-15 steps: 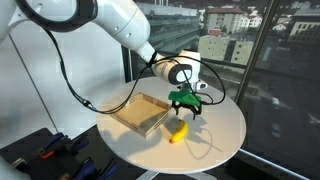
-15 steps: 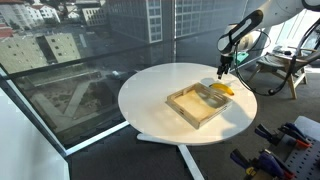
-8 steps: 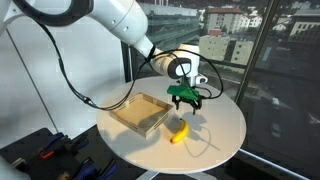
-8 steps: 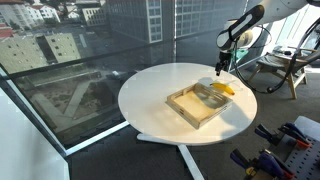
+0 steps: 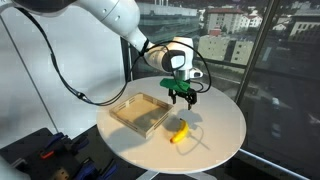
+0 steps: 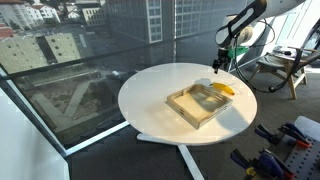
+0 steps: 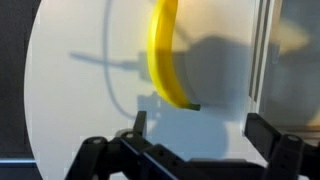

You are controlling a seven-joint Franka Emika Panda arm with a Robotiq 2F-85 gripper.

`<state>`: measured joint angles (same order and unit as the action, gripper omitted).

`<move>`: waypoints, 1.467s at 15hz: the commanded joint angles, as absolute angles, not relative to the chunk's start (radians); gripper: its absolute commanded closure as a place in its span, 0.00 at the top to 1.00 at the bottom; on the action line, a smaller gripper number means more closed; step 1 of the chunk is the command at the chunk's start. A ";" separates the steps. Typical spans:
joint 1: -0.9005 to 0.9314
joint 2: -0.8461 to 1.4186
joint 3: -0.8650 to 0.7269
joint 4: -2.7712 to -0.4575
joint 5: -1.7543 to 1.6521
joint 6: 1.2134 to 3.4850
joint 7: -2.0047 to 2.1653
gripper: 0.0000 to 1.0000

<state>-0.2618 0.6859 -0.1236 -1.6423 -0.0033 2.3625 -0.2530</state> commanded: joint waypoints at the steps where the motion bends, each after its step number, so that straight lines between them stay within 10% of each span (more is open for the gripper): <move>1: -0.220 0.602 -0.151 -1.734 -0.040 2.366 -0.152 1.00; 22: -0.145 0.351 -0.089 -1.987 0.004 2.338 -0.037 1.00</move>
